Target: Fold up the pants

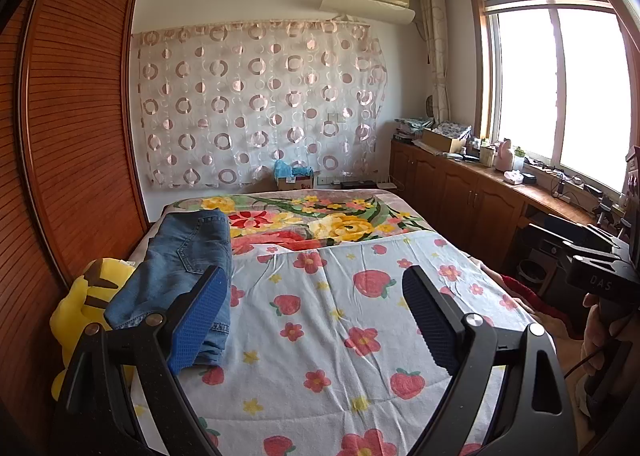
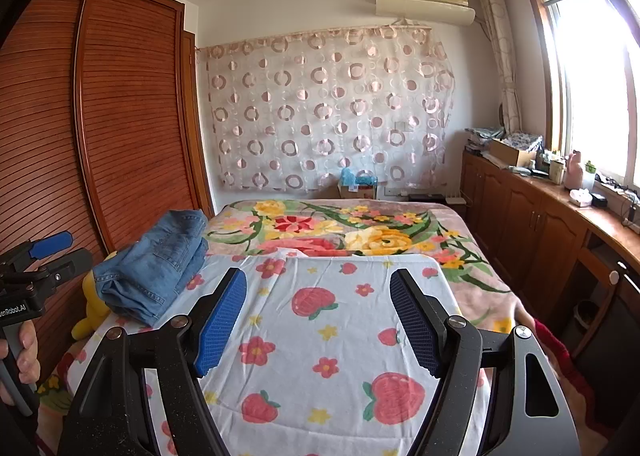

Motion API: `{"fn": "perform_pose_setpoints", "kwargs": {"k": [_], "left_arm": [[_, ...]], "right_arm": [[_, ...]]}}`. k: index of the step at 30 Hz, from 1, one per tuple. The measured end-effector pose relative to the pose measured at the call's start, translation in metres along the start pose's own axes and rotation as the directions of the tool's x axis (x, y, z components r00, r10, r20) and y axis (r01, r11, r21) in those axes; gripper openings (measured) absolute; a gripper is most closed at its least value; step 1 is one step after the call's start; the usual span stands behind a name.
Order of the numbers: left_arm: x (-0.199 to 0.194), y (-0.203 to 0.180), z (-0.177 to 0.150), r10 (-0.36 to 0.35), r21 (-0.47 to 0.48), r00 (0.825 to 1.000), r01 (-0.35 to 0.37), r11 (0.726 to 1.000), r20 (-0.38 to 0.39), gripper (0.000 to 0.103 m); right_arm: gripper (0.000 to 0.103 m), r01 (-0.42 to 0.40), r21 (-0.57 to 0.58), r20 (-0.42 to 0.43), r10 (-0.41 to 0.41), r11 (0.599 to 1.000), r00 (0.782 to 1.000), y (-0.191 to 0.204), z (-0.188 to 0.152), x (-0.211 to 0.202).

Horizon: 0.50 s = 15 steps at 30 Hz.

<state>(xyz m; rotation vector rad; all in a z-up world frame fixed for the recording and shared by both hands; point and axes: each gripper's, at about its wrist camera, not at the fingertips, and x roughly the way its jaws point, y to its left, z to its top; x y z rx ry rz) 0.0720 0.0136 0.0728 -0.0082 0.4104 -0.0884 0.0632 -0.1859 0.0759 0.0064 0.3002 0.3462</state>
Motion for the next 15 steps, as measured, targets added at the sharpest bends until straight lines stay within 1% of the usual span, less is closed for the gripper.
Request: {"fn": "perform_pose_setpoints", "kwargs": {"k": [15], "left_arm": [[-0.0003, -0.0012, 0.0013, 0.004, 0.000, 1.000, -0.004, 1.000, 0.003, 0.090]], "right_arm": [[0.076, 0.000, -0.002, 0.009, 0.000, 1.000, 1.000, 0.0006, 0.0000, -0.0027]]}}
